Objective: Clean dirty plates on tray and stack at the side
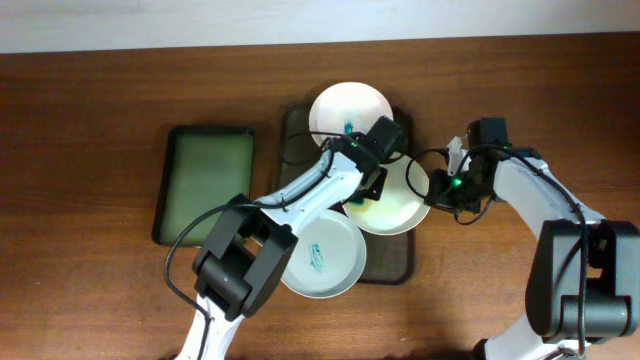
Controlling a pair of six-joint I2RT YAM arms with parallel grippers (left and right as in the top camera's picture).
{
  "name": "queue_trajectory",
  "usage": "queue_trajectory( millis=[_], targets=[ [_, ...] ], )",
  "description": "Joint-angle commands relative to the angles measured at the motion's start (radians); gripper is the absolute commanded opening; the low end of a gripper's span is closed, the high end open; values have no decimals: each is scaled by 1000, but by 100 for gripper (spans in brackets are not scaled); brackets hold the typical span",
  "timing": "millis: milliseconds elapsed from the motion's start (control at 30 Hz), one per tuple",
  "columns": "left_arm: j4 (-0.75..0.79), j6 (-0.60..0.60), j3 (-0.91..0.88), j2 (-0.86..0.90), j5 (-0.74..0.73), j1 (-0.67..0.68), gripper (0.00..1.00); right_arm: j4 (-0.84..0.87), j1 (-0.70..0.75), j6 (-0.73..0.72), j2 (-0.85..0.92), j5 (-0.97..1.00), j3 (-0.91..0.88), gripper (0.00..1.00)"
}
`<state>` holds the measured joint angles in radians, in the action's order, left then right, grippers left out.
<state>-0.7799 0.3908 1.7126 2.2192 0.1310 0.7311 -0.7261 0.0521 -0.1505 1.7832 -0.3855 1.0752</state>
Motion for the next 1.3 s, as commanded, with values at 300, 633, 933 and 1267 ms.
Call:
queue_trajectory(
  millis=[300,633,933,1267],
  targets=[
    [215,-71,0,70,-688,26,0,0,5,12,-6,22,-9,4],
    [-79,-71,25,69,186,-73,0,-1,5,11,-6,22,-9,4],
    [-345,-71,339,14,-55,-107,0,-4,5,11,-31,23,-9,4],
    [-640,-154,304,-204,-124,-559,0,-79,-238,-87,-506,623,-9,4]
  ],
)
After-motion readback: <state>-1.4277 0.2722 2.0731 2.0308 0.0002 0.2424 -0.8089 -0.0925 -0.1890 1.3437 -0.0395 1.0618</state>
